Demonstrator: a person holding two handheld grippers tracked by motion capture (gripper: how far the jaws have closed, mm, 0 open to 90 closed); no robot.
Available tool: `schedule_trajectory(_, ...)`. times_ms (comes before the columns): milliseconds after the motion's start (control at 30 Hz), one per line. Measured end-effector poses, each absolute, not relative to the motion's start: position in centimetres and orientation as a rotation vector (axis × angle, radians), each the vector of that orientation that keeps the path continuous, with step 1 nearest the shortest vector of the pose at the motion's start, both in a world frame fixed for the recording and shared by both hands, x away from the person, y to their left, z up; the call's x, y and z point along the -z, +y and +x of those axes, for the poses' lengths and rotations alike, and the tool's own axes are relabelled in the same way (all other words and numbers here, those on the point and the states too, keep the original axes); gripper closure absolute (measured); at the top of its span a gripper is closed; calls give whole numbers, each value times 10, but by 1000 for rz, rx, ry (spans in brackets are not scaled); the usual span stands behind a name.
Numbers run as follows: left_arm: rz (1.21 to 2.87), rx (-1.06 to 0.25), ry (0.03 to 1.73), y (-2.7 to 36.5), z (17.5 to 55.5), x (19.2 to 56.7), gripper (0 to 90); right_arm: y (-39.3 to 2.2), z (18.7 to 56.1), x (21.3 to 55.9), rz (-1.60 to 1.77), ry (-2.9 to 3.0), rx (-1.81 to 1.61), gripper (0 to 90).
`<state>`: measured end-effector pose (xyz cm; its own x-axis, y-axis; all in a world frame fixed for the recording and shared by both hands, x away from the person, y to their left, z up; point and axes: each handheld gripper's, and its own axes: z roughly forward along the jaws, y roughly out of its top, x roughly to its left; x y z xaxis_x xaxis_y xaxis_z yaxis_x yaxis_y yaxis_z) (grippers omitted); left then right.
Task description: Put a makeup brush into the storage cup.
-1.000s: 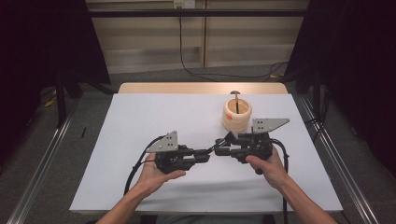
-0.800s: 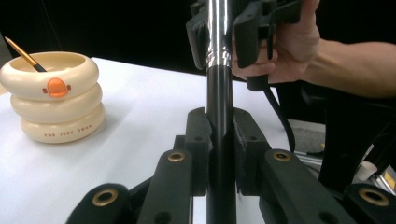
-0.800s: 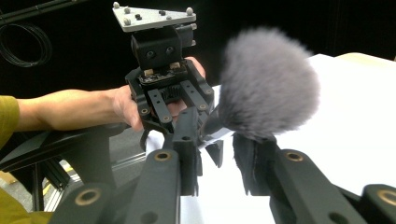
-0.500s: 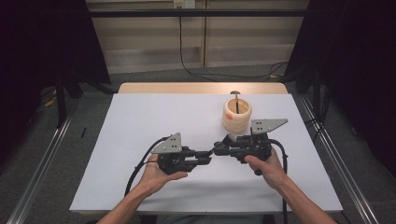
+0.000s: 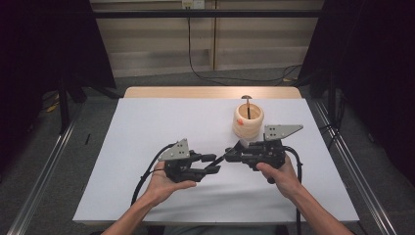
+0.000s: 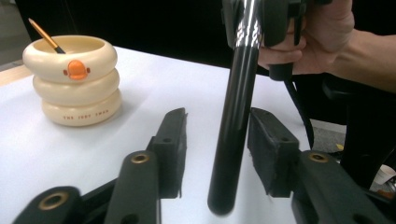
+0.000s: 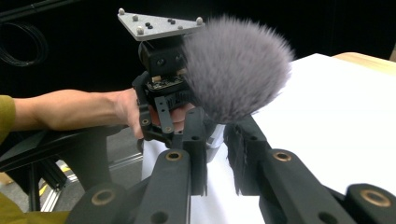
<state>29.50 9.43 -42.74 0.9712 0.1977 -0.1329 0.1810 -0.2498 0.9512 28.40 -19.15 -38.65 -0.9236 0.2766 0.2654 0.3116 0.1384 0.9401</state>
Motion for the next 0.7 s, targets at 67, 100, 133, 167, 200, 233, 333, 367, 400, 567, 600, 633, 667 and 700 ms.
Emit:
schedule_trajectory(67,1829,-22,281,95,295,427,519,-192,284,386,-613,-2351,1956,772)
schedule_trajectory(100,1827,-28,288,96,295,426,511,-193,284,386,-617,-2353,1955,772)
schedule_trajectory(133,1824,-33,298,96,295,426,492,-193,284,386,-618,-2353,1955,772)
schedule_trajectory(167,1820,-31,302,97,294,425,461,-193,284,386,-621,-2358,1954,772)
schedule_trajectory(200,1822,-37,308,98,294,425,437,-193,284,386,-624,-2362,1954,772)
schedule_trajectory(233,1822,-39,316,99,294,425,418,-194,283,386,-621,-2365,1956,772)
schedule_trajectory(333,1838,-51,325,101,294,423,404,-195,283,384,-626,-2380,1957,772)
schedule_trajectory(367,1840,-47,329,101,294,423,402,-195,282,384,-631,-2387,1959,773)
schedule_trajectory(400,1841,-47,335,101,293,423,385,-196,282,384,-633,-2390,1958,773)
schedule_trajectory(567,1834,-79,376,105,293,420,248,-198,282,383,-638,-2405,1963,773)
schedule_trajectory(600,1836,-78,386,106,293,419,236,-198,282,383,-637,-2405,1965,773)
schedule_trajectory(633,1842,-83,392,108,293,418,235,-199,282,383,-641,-2411,1964,773)
schedule_trajectory(667,1845,-91,393,109,293,417,233,-200,282,382,-643,-2411,1967,773)
schedule_trajectory(700,1837,-92,405,111,292,416,220,-200,282,382,-646,-2413,1970,773)
